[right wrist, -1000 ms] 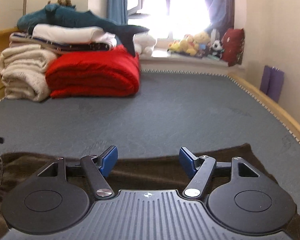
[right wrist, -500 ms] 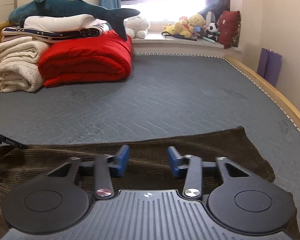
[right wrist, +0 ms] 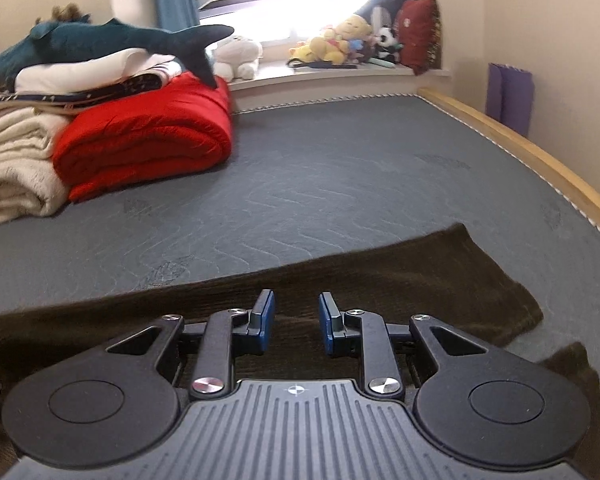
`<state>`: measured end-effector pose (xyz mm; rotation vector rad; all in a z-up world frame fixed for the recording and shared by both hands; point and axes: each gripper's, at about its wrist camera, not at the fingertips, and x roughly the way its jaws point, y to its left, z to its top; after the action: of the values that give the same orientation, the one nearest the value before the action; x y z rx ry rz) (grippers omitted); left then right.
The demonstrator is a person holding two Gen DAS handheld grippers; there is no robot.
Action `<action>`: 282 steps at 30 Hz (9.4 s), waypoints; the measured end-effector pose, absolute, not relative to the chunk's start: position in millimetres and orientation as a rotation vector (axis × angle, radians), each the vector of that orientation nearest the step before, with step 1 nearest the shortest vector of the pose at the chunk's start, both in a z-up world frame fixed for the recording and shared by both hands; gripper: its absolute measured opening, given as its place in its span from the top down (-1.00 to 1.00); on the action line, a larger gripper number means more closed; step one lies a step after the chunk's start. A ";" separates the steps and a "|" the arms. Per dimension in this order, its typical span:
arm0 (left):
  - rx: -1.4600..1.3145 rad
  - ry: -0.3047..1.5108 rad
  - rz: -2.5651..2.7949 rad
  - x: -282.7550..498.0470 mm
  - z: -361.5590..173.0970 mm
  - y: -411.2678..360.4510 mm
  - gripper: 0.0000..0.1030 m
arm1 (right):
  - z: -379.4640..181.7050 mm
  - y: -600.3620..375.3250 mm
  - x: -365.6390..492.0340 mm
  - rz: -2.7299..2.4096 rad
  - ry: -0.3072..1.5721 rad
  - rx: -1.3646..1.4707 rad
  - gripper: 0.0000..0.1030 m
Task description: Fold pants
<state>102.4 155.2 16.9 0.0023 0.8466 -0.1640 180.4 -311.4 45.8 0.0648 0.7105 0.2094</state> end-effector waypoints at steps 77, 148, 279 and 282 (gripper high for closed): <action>-0.207 0.957 -0.045 -11.2 -41.1 144.9 0.21 | -33.9 -464.4 81.6 -0.146 0.819 0.293 0.24; -0.059 0.933 0.392 -17.9 -98.2 110.9 0.46 | -105.6 -638.6 58.2 -0.773 0.788 0.835 0.35; -0.482 0.850 -0.142 60.2 -93.6 52.8 0.36 | -65.9 -283.0 11.7 0.462 0.828 0.076 0.09; -0.562 0.883 -0.156 82.3 -119.1 48.7 0.18 | -64.3 -319.8 11.2 0.273 0.785 0.106 0.04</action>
<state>82.3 48.7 -119.1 -0.5615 0.8828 -0.1559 11.2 -319.8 -64.3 0.1055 0.7852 0.2733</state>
